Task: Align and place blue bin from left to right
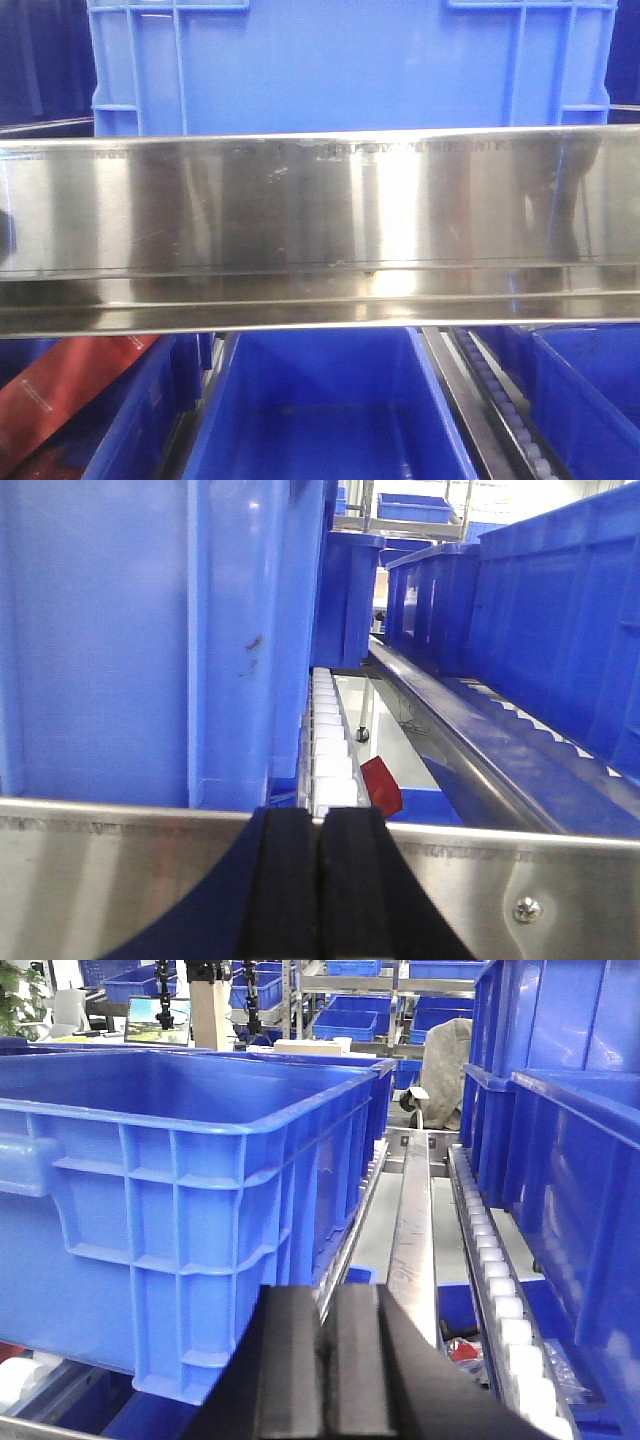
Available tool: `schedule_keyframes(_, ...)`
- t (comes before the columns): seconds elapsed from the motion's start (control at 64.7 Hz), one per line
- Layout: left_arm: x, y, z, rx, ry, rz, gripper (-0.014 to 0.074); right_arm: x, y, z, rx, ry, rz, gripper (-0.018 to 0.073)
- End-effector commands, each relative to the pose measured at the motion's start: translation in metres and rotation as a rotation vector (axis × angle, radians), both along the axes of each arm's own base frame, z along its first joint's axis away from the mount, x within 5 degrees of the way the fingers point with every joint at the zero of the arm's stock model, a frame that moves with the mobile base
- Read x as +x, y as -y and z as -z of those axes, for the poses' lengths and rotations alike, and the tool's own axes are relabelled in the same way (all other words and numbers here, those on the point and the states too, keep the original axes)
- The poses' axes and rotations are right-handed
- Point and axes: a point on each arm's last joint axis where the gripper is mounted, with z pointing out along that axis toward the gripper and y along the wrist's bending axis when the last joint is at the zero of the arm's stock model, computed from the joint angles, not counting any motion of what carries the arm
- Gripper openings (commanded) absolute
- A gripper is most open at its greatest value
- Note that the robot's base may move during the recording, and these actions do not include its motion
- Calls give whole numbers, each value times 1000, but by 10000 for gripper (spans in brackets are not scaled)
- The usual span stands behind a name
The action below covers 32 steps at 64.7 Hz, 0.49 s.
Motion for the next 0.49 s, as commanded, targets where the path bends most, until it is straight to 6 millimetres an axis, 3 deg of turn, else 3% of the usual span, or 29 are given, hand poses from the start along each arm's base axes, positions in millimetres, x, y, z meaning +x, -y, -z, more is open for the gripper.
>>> schedule_keyframes(0.0, -1, 0, -3, 3, 32, -1, -111, -1, 0, -2, -3, 34, 2, -162)
schedule_keyframes(0.479, -1, 0, -3, 3, 32, -1, -111, -1, 0, -2, -3, 34, 2, -162)
